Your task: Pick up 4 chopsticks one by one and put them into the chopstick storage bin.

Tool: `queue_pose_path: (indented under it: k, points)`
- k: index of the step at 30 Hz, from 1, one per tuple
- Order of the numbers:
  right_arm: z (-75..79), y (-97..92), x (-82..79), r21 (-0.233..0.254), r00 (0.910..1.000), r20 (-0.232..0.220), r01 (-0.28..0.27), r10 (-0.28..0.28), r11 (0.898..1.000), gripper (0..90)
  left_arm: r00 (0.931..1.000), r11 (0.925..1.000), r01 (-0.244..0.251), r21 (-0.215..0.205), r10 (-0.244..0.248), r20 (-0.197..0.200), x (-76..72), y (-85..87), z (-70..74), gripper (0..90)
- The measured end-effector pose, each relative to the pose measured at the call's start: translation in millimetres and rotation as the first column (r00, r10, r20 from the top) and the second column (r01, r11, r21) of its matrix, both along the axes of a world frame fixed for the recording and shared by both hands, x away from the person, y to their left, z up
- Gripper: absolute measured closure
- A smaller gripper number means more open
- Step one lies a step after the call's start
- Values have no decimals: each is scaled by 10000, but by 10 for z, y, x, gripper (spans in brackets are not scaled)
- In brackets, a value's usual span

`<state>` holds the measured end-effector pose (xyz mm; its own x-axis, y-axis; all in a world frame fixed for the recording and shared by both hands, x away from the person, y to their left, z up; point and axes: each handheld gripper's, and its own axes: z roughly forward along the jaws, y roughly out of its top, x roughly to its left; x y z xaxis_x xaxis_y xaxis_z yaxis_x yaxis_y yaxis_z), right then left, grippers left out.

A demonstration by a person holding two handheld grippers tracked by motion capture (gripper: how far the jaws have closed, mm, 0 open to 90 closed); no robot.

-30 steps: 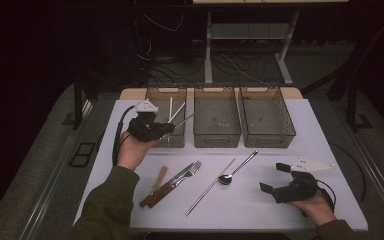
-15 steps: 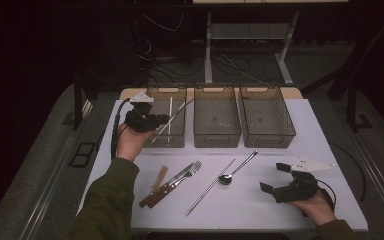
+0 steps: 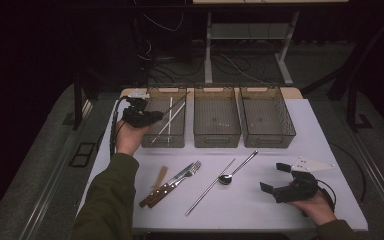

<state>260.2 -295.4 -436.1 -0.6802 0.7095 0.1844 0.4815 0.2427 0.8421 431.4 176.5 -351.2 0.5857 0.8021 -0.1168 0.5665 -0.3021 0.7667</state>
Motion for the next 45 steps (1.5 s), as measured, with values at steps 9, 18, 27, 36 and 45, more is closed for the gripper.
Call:
queue_pose_path:
  k: [9, 18, 27, 36, 45]
  points:
    - [0, -3, 0, 22, 10000, -6, -2, 2, 10000, 8, 9979, 9981, -534, 297, 545, -360, 149, 120, -73, 848]
    - [1, -7, -3, 124, 10000, 5, 34, -35, 9999, 7, 9930, 9949, -775, 639, 827, -840, 305, 102, -235, 848]
    - [4, -6, -7, 135, 10000, 15, -2, 2, 9999, 7, 9919, 9929, -635, 1004, 738, -1034, 379, 29, -337, 848]
    - [6, -6, -9, 128, 10000, 11, -20, 19, 9999, 7, 9885, 9901, -745, 1186, 891, -1226, 398, 0, -391, 847]
    - [7, -5, -10, 118, 10000, 15, -28, 28, 9999, 7, 9865, 9866, -935, 1339, 1100, -1212, 393, 8, -406, 832]
